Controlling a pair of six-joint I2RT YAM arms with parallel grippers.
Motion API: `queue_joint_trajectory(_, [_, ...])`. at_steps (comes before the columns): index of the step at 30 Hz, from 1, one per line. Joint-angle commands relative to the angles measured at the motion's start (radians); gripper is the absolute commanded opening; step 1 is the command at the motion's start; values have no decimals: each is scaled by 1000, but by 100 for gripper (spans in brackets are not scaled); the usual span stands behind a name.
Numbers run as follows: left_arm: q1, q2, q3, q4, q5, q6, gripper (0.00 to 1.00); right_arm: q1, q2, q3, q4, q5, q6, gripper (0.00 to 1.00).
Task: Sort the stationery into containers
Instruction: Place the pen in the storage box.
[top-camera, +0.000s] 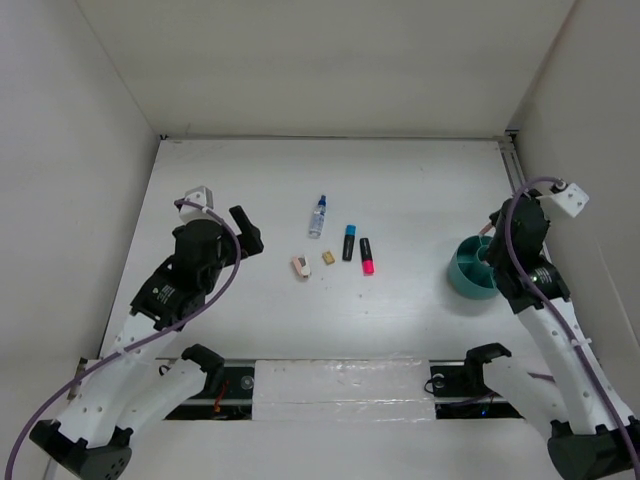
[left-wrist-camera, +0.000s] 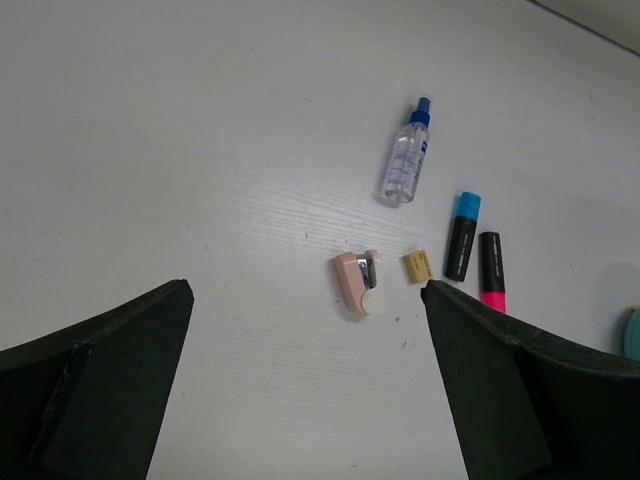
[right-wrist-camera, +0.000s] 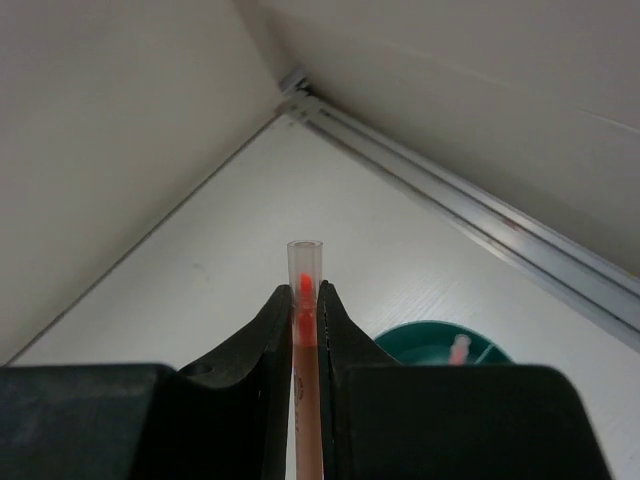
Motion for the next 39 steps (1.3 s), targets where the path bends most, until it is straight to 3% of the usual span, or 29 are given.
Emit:
queue_joint_trajectory(1, [2,8,10,35,22,16,100,-49,26,-16,-58,149,126,0])
queue_joint_trajectory(13, [2,28,1,55,52,34,100,-76,52,-151,203,359,40,0])
queue_joint_trajectory(27, [2,28,1,55,71,43,100,-17,255,-122,225,573,31,0])
queue_joint_trajectory(35, [2,19,1,55,71,43,100,29,328,-50,-14,656,228,0])
queue_joint_trajectory(38, [2,9,1,55,71,43,100,30,400,13,-200,671,400,0])
queue_joint_trajectory(39, [2,9,1,55,71,43,100,30,448,36,-270,680,537,0])
